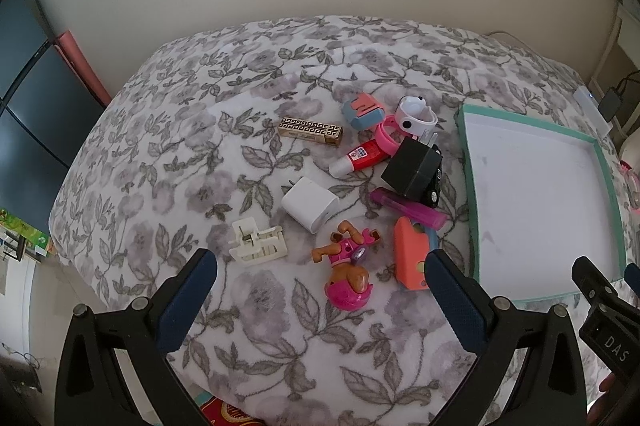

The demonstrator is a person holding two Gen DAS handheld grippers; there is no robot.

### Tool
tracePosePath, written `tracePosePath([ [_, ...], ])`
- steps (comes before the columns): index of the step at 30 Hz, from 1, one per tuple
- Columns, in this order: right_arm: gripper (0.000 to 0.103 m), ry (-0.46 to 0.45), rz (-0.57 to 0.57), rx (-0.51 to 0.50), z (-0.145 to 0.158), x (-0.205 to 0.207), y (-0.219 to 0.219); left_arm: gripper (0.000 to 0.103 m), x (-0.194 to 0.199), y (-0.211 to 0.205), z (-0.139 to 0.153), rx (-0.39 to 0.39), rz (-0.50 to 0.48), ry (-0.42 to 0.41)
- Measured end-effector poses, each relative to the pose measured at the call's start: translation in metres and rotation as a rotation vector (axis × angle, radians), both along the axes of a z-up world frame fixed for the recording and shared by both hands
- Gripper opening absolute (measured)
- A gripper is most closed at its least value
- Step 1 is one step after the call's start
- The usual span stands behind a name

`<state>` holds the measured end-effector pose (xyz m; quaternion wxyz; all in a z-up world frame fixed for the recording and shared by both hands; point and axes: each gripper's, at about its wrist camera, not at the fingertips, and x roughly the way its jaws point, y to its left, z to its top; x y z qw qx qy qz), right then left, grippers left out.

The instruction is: Organize rigid objects

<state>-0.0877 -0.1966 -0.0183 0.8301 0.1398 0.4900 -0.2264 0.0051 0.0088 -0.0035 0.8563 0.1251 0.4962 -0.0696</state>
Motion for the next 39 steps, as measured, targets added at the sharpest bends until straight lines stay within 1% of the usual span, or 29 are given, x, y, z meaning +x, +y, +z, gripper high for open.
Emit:
tracePosePath([
  [39, 0.103, 0.009, -0.004, -0.004, -0.0037, -0.0007, -0.0007, 0.103, 0.0023, 0.0022, -0.0025, 0.001, 0.018, 0.015],
])
